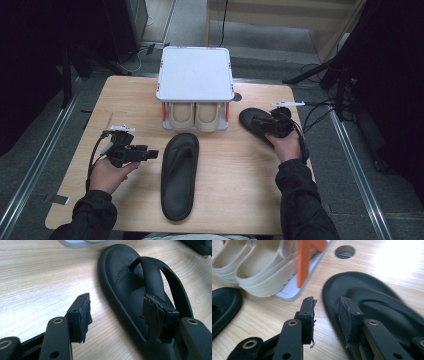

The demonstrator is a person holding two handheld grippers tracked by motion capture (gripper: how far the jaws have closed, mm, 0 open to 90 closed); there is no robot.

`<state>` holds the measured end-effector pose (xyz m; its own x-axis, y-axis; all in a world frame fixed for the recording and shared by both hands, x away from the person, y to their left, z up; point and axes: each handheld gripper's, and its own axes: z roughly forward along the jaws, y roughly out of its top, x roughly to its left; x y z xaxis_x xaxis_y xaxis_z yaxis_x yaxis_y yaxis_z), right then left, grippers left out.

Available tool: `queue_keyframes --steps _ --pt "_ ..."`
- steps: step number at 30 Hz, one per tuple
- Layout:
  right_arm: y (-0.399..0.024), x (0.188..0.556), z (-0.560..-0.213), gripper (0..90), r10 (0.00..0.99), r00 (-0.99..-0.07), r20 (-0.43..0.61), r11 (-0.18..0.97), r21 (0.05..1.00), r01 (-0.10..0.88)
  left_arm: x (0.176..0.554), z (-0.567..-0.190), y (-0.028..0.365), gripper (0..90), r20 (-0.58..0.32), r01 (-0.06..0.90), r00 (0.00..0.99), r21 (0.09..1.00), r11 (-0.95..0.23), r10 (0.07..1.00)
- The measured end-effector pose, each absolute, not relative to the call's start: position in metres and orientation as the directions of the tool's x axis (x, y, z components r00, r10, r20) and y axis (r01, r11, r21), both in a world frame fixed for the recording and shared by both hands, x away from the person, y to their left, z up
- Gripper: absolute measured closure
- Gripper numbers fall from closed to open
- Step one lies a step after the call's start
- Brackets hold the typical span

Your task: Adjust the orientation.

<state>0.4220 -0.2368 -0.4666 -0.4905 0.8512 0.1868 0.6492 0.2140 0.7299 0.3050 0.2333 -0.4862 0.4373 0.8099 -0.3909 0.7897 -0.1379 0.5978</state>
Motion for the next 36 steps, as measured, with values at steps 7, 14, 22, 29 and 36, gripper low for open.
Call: queue_keyframes --steps 7,14,22,29,36 --pt "-0.267 0.423 -0.468 63.0 0.863 -0.461 0.204 0.184 0.725 0.664 0.308 -0.486 0.231 40.4 -0.386 0.788 0.446 0.597 -0.15 0.807" --pt "-0.285 0.425 -0.473 62.2 0.874 -0.438 0.209 0.169 0.715 0.678 0.311 -0.486 0.227 40.4 -0.382 0.786 0.456 0.596 -0.163 0.804" --pt "-0.302 0.424 -0.474 60.9 0.889 -0.405 0.212 0.141 0.716 0.684 0.314 -0.486 0.225 40.4 -0.384 0.785 0.463 0.596 -0.169 0.799" --pt "-0.315 0.427 -0.475 56.3 0.897 -0.393 0.202 0.132 0.726 0.675 0.315 -0.486 0.225 40.4 -0.382 0.784 0.463 0.598 -0.168 0.8" --pt "-0.325 0.431 -0.477 52.0 0.9 -0.381 0.212 0.124 0.713 0.69 0.314 -0.486 0.226 40.4 -0.381 0.783 0.462 0.599 -0.167 0.801"
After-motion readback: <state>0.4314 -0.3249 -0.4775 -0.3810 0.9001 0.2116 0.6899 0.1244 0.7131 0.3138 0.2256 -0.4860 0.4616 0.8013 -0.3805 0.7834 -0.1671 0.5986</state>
